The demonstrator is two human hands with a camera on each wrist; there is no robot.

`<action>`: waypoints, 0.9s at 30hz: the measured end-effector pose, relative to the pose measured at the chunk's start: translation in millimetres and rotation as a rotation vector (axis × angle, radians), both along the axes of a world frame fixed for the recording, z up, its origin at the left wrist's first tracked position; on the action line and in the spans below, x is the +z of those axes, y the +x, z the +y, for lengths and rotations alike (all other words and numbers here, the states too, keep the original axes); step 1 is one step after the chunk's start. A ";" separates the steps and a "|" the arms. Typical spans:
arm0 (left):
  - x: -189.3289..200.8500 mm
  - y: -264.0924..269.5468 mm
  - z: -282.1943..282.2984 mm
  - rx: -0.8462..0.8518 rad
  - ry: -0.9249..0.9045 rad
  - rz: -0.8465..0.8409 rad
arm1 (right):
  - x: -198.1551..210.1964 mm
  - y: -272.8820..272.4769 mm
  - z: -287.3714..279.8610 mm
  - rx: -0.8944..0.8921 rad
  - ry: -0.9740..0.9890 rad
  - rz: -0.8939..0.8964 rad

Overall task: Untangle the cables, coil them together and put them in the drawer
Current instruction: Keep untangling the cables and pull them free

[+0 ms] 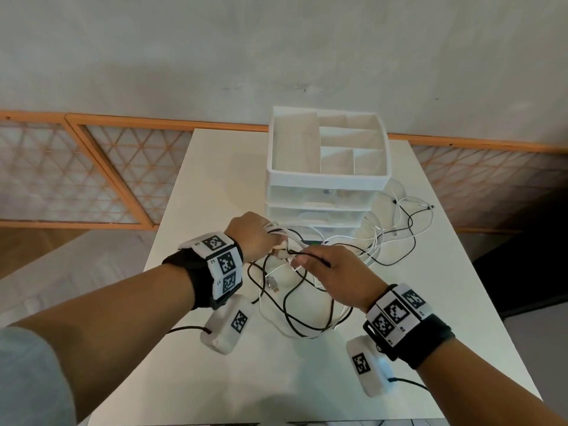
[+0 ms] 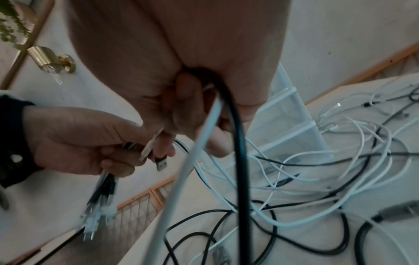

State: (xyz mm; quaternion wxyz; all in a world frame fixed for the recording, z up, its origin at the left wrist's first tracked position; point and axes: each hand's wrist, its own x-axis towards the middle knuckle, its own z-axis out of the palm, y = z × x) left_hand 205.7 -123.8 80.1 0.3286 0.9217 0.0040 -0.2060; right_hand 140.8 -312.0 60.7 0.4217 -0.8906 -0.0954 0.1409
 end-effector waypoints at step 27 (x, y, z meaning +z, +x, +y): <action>58.1 -0.9 -12.0 -0.110 -0.231 -0.095 | 15.3 26.3 -67.0 -0.557 -0.058 0.081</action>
